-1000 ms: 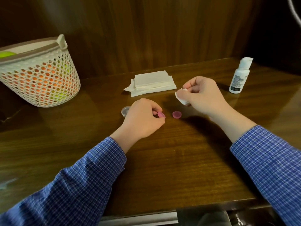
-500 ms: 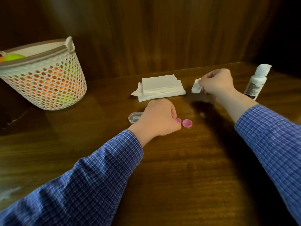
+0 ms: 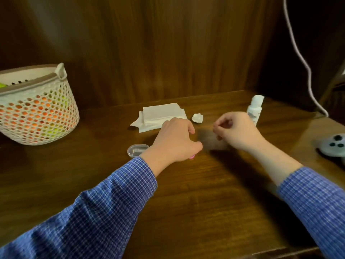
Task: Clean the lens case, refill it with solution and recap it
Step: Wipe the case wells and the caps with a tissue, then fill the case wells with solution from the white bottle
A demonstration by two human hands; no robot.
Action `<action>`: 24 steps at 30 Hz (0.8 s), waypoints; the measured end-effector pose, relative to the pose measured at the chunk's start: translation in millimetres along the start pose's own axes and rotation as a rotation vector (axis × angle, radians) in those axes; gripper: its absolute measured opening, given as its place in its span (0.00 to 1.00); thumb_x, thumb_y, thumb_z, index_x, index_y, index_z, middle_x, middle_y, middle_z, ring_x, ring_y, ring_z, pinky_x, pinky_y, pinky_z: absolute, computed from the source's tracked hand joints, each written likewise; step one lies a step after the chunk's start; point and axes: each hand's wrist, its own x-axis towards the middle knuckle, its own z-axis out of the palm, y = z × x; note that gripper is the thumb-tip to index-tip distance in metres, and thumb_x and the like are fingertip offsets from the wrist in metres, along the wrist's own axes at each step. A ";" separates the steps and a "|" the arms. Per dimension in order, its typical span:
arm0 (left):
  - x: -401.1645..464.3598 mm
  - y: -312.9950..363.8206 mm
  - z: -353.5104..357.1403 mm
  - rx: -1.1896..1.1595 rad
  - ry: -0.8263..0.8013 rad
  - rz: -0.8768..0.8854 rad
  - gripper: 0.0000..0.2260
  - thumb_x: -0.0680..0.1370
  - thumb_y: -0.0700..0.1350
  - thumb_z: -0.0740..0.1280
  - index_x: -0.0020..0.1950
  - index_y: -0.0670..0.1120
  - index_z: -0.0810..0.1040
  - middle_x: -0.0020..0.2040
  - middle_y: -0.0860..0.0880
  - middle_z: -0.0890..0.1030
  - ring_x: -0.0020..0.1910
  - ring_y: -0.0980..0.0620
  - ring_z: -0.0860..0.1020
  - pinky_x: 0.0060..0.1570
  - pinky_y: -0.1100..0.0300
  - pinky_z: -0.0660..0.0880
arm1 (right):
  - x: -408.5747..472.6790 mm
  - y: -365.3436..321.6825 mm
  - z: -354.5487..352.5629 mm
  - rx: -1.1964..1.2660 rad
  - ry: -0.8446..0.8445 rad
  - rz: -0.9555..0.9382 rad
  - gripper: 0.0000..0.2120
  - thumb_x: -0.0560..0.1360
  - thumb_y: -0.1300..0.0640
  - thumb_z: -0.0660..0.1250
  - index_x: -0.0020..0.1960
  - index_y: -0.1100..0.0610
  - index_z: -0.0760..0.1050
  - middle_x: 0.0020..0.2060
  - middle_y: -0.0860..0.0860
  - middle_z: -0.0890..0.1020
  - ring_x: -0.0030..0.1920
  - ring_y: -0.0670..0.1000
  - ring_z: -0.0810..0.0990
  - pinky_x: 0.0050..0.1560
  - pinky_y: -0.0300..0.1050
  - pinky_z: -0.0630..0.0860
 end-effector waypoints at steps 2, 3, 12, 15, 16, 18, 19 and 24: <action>-0.9 8.5 1.0 -0.030 0.000 0.018 0.16 0.76 0.53 0.74 0.62 0.53 0.80 0.53 0.54 0.81 0.59 0.55 0.76 0.63 0.52 0.77 | -24.6 9.7 -16.5 0.027 0.047 0.009 0.09 0.75 0.59 0.73 0.39 0.48 0.81 0.35 0.45 0.84 0.37 0.42 0.83 0.40 0.38 0.77; -1.2 12.2 1.9 -0.037 -0.004 0.025 0.15 0.76 0.53 0.73 0.62 0.53 0.80 0.56 0.53 0.81 0.60 0.55 0.76 0.61 0.54 0.76 | -33.4 16.1 -25.4 0.072 0.098 0.032 0.08 0.75 0.60 0.73 0.39 0.50 0.81 0.35 0.47 0.85 0.38 0.43 0.83 0.42 0.40 0.77; -1.0 40.2 14.3 -0.054 -0.049 0.074 0.13 0.78 0.53 0.73 0.61 0.53 0.81 0.55 0.57 0.75 0.54 0.58 0.75 0.46 0.69 0.72 | -1.5 57.0 -59.8 0.301 0.308 0.356 0.31 0.73 0.55 0.78 0.70 0.55 0.67 0.61 0.57 0.78 0.57 0.58 0.83 0.61 0.58 0.80; 0.9 43.2 14.3 -0.050 -0.049 0.081 0.13 0.78 0.53 0.73 0.61 0.53 0.81 0.56 0.56 0.77 0.54 0.57 0.76 0.46 0.69 0.72 | 19.6 61.5 -49.3 0.240 0.281 0.379 0.39 0.74 0.56 0.77 0.78 0.57 0.60 0.72 0.59 0.73 0.69 0.60 0.76 0.67 0.56 0.74; 1.6 43.1 13.3 -0.049 -0.049 0.078 0.13 0.78 0.53 0.73 0.61 0.52 0.81 0.57 0.55 0.77 0.53 0.57 0.77 0.47 0.68 0.73 | 25.6 63.1 -45.9 0.215 0.284 0.382 0.40 0.75 0.56 0.76 0.79 0.57 0.59 0.75 0.59 0.71 0.72 0.61 0.74 0.67 0.56 0.73; 2.5 42.4 11.1 -0.055 -0.052 0.062 0.12 0.78 0.52 0.72 0.61 0.52 0.81 0.55 0.55 0.78 0.47 0.57 0.78 0.48 0.66 0.76 | 34.8 66.1 -40.3 0.187 0.285 0.378 0.39 0.75 0.57 0.76 0.80 0.58 0.59 0.75 0.59 0.71 0.73 0.61 0.72 0.68 0.57 0.73; 2.8 41.8 9.9 -0.062 -0.055 0.054 0.12 0.78 0.52 0.72 0.61 0.51 0.81 0.55 0.54 0.78 0.43 0.56 0.78 0.48 0.64 0.78 | 38.3 68.2 -38.2 0.179 0.281 0.374 0.38 0.75 0.57 0.76 0.79 0.58 0.61 0.73 0.59 0.72 0.72 0.61 0.73 0.67 0.57 0.74; -0.8 38.5 -0.9 -0.086 -0.046 0.028 0.11 0.79 0.50 0.72 0.60 0.51 0.81 0.55 0.51 0.80 0.38 0.52 0.83 0.44 0.64 0.82 | 44.8 74.9 -35.4 0.076 0.265 0.320 0.28 0.75 0.58 0.76 0.72 0.59 0.70 0.68 0.59 0.78 0.67 0.61 0.78 0.64 0.58 0.76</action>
